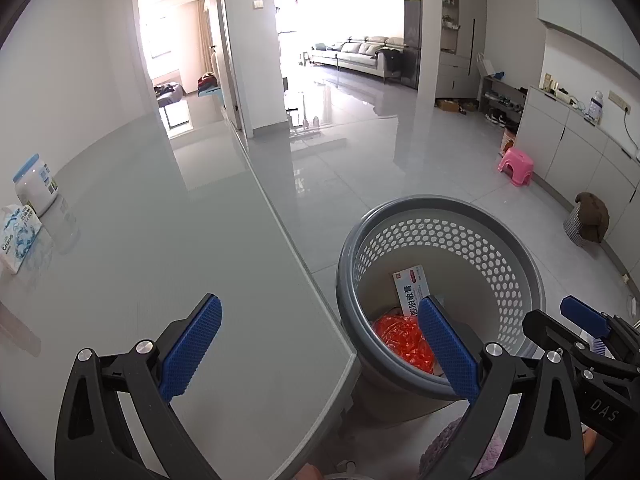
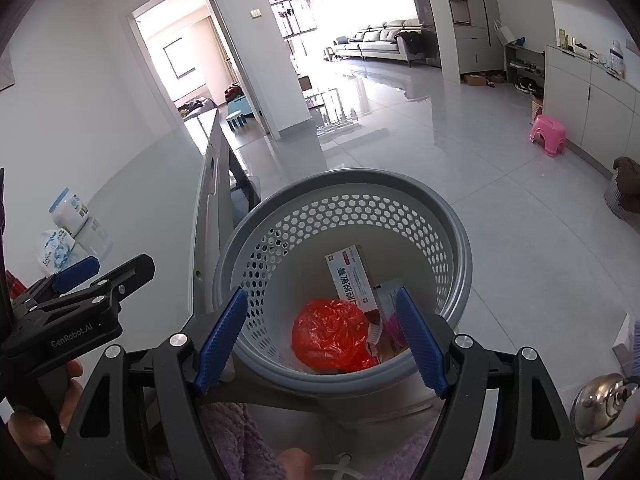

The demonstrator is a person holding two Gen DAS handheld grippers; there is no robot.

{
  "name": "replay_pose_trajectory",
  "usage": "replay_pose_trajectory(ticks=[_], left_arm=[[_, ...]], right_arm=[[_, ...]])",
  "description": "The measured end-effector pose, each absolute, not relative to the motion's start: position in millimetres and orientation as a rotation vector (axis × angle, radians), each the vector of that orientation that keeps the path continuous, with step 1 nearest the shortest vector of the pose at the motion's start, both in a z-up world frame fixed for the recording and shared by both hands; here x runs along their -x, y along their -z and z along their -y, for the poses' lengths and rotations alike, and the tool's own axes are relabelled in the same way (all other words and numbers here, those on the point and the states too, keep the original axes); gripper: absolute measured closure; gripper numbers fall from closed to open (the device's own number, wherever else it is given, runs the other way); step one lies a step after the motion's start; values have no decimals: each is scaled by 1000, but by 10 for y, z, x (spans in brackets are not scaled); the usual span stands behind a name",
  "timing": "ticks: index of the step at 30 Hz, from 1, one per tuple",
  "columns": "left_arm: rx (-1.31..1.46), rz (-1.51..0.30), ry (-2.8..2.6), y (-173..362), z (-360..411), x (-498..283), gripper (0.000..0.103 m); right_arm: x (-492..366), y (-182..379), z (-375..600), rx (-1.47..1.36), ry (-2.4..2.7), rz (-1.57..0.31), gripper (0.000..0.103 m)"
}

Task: Collect trash

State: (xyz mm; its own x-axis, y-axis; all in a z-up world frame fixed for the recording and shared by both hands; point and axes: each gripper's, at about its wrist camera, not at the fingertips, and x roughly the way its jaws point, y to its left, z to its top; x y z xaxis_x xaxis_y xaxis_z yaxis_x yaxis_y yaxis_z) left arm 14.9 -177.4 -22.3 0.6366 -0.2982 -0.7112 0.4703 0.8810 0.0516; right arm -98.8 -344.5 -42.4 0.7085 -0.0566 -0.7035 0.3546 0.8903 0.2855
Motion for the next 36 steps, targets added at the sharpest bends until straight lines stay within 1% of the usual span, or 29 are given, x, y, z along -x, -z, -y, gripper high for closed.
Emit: replay_pose_trajectory(ticks=[36], left_arm=[[-247, -762, 410, 252, 1774, -148, 6]], right_arm=[[980, 422, 3440, -420, 235, -757, 30]])
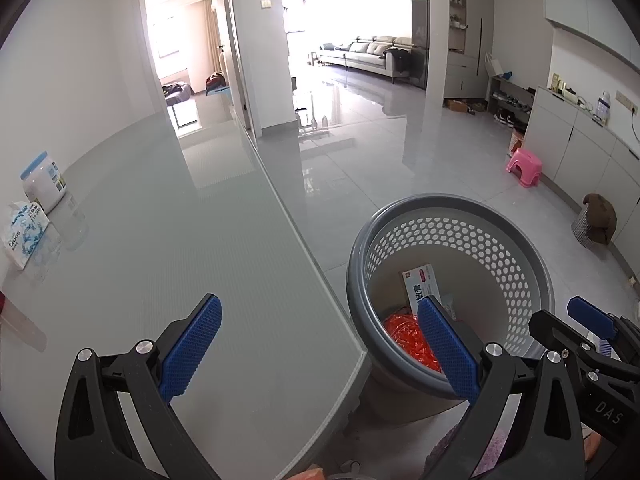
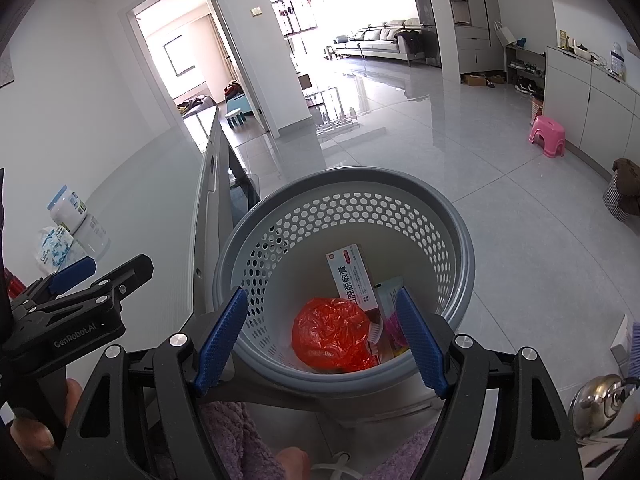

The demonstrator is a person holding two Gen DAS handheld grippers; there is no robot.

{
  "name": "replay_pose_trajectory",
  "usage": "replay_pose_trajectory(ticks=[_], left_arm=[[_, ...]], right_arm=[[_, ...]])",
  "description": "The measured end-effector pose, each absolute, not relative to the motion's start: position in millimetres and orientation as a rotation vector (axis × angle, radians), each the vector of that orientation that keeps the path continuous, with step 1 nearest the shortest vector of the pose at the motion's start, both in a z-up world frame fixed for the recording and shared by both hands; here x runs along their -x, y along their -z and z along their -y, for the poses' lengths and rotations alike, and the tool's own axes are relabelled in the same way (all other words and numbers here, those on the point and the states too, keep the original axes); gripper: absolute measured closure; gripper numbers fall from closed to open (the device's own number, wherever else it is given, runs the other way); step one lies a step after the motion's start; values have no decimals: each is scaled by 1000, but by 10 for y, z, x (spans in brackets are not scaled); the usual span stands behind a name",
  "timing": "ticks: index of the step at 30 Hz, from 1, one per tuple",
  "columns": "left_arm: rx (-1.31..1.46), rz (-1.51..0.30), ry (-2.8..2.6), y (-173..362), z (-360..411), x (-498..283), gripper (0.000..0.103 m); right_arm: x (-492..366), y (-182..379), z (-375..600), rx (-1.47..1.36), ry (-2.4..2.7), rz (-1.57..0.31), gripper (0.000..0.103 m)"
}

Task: Collect trash

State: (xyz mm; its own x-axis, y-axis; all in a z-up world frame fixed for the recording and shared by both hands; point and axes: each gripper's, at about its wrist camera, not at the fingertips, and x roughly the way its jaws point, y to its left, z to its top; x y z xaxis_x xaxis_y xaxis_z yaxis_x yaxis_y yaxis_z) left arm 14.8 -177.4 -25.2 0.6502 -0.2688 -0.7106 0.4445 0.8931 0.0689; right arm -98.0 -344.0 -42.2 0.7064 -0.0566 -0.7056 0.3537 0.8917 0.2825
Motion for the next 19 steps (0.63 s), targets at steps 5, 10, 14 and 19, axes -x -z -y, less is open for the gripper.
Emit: replay_pose_trajectory(ticks=[5, 10, 14, 19], left_arm=[[-244, -762, 406, 250, 1769, -149, 6], [-241, -756, 407, 261, 1755, -137, 6], [-238, -757, 407, 268, 1750, -143, 6], [-240, -757, 405, 269, 1750, -141, 6]], right_arm=[[982, 422, 3434, -421, 235, -758, 30], [980, 429, 3433, -420, 234, -760, 30], [979, 428, 3432, -420, 234, -760, 30], [978, 427, 3430, -420, 234, -760, 30]])
